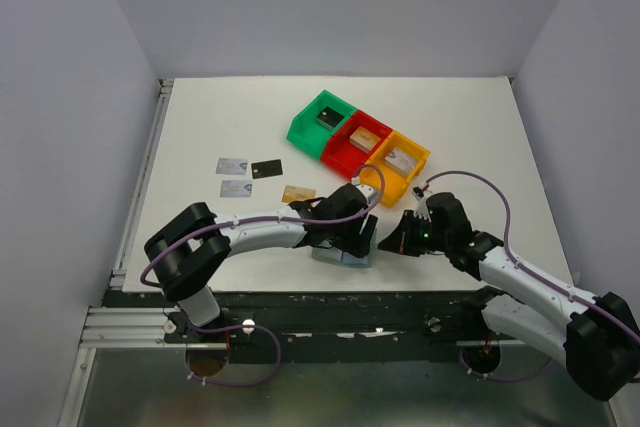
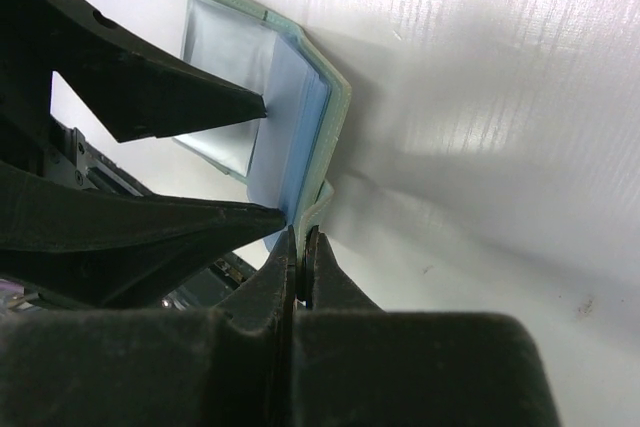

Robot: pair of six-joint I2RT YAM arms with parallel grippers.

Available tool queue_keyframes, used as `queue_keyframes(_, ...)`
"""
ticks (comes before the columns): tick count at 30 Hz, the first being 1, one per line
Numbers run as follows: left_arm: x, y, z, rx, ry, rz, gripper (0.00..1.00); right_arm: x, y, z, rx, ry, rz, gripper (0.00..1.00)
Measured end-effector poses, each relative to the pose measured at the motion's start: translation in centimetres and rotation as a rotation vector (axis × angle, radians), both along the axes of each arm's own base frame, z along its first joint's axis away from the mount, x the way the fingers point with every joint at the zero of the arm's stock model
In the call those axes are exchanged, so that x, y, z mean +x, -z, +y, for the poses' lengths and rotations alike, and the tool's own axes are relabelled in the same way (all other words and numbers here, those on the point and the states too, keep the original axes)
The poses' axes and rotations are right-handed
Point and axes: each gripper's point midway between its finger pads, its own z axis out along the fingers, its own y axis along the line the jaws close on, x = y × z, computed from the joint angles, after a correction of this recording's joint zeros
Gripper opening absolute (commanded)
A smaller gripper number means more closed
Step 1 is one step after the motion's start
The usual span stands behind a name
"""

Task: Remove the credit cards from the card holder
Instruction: Remove the credit card from the card holder.

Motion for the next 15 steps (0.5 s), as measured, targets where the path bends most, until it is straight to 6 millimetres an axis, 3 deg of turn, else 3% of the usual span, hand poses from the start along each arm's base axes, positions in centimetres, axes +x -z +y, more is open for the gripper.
queue_keyframes(15, 0.5, -0.1, 0.4, 0.009, -0.037, -0.009, 0.79, -0.2, -1.1, 0.5, 0.046, -0.031, -0.045, 0.0)
